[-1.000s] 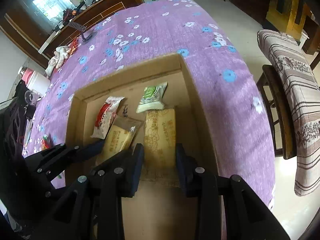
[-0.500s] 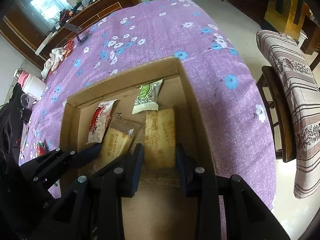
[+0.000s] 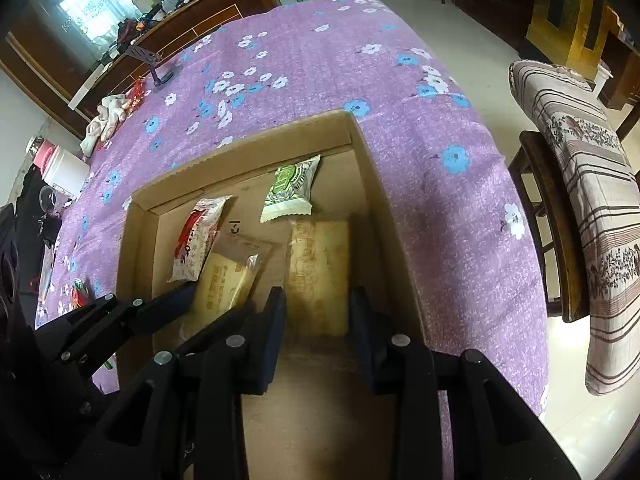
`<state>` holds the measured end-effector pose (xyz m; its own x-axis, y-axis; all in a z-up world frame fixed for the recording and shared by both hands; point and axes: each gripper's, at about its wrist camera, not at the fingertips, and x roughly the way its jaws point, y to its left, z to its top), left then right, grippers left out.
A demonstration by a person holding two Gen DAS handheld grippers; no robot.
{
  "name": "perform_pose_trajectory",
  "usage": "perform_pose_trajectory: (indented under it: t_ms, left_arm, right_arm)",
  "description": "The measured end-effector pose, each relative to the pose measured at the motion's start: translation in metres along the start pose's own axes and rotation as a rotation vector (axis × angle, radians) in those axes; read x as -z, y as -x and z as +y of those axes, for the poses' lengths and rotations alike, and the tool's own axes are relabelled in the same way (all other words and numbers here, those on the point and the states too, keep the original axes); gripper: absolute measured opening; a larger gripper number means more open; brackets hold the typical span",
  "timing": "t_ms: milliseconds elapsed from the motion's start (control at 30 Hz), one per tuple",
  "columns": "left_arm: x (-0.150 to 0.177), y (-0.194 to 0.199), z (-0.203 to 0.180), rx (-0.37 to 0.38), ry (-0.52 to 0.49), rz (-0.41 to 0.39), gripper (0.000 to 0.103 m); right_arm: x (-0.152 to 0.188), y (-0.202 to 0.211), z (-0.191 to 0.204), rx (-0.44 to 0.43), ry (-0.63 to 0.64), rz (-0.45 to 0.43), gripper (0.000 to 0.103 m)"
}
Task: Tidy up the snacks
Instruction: 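Carry both yellow cake packets into the tray and open both tools, then grasp the pink wrapped cake with the left tool while the right tool grasps a small red candy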
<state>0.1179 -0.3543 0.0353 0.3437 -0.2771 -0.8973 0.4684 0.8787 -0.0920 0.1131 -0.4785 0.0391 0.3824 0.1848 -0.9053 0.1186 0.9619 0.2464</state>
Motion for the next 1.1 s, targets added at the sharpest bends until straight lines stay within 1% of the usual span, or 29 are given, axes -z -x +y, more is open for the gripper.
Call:
perform_pose_trajectory:
  t_ms: [167, 233, 300, 667, 833, 1100]
  left_arm:
    - [0.001, 0.005, 0.0, -0.008, -0.004, -0.005, 0.04]
    - [0.001, 0.007, 0.0, -0.011, -0.003, -0.007, 0.047]
    - [0.003, 0.01, 0.0, -0.012, -0.002, -0.015, 0.05]
    - [0.018, 0.038, 0.002, -0.008, 0.004, -0.045, 0.05]
    - [0.032, 0.054, 0.006, 0.004, 0.009, -0.058, 0.05]
    - [0.067, 0.097, 0.027, 0.017, 0.027, -0.087, 0.05]
  right_arm:
    - [0.002, 0.007, 0.0, -0.004, -0.003, -0.006, 0.032]
    - [0.004, 0.01, 0.001, -0.004, -0.007, -0.01, 0.032]
    - [0.007, 0.013, 0.001, -0.007, -0.008, -0.012, 0.032]
    - [0.027, 0.033, 0.009, -0.045, -0.032, -0.025, 0.034]
    - [0.037, 0.044, 0.023, -0.066, -0.017, -0.036, 0.035]
    - [0.058, 0.066, 0.056, -0.126, 0.001, -0.052, 0.035]
